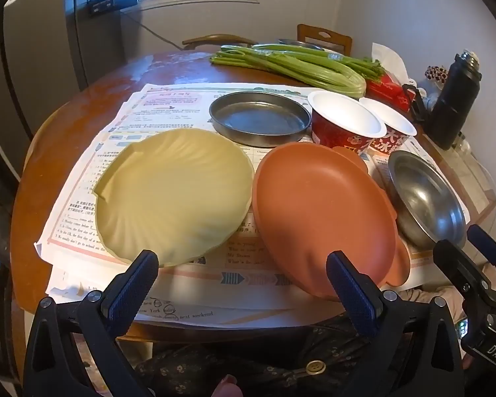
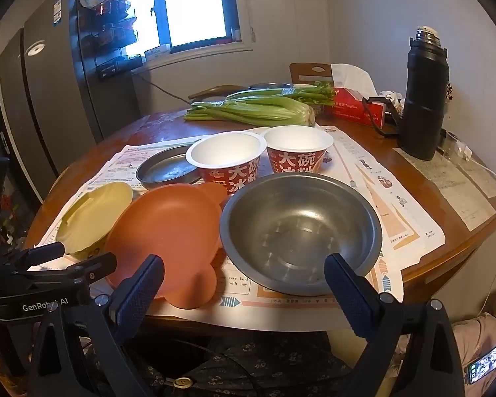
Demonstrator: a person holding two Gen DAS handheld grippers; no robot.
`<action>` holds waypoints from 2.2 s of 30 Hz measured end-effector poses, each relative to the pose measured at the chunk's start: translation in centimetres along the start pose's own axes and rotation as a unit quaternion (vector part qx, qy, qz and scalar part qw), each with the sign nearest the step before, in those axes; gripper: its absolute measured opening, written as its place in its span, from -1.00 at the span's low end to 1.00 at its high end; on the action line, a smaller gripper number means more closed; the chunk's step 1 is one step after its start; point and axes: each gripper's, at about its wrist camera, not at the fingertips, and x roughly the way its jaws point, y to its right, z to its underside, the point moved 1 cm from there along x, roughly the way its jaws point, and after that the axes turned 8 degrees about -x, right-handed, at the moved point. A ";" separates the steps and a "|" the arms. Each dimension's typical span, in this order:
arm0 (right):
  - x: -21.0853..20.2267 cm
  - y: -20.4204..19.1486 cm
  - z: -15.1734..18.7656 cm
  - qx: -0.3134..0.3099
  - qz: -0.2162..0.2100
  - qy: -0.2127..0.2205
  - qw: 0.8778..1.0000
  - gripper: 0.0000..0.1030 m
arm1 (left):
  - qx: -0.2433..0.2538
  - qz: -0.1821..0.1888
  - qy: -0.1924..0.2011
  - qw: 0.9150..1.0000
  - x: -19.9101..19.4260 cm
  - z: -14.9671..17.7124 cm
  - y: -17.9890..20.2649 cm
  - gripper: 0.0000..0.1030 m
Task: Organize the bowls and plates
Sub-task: 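Move the left tool toward the yellow shell-shaped plate, then grasp the yellow shell-shaped plate rim with the left tool and lift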
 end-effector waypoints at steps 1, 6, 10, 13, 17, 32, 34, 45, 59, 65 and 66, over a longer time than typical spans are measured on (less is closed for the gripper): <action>0.0 0.0 0.0 0.000 0.000 0.000 1.000 0.89 | 0.000 0.000 0.001 1.000 0.0 0.0 0.0 0.97; 0.0 0.0 0.1 0.000 0.000 0.001 1.000 0.89 | 0.001 -0.002 0.002 1.000 -0.1 0.0 -0.1 0.97; 0.1 0.1 0.0 0.000 0.000 0.001 1.000 0.89 | 0.002 -0.004 0.006 1.000 -0.2 0.0 -0.3 0.97; 0.1 0.2 0.0 0.000 -0.001 0.001 1.000 0.89 | 0.003 -0.006 0.007 1.000 -0.4 0.1 -0.3 0.97; 0.0 0.1 0.0 0.001 0.000 0.001 1.000 0.89 | 0.003 -0.007 0.009 1.000 -0.5 0.1 -0.3 0.97; 0.1 -0.8 -0.4 -0.021 0.000 0.009 1.000 0.89 | -0.013 -0.012 0.026 1.000 -1.1 -0.3 -1.8 0.97; -0.1 -1.0 -0.7 -0.028 0.002 0.019 0.999 0.89 | -0.020 -0.015 0.030 0.999 -1.3 -0.5 -2.4 0.97; -0.3 -3.6 -3.3 -0.054 -0.054 0.037 0.996 0.89 | -0.081 -0.036 0.052 0.995 -2.2 -1.7 -7.4 0.97; 5.1 -11.5 -8.7 -0.160 -0.128 -0.009 0.979 0.90 | -0.162 -0.036 0.033 0.985 -0.5 -2.9 -13.9 0.97; 8.9 -14.2 -9.8 -0.204 -0.116 -0.045 0.971 0.72 | -0.162 -0.022 0.013 0.986 0.9 -3.4 -14.3 0.97; 9.7 -14.6 -9.9 -0.208 -0.119 -0.054 0.969 0.68 | -0.161 -0.019 0.011 0.987 1.1 -3.6 -14.3 0.97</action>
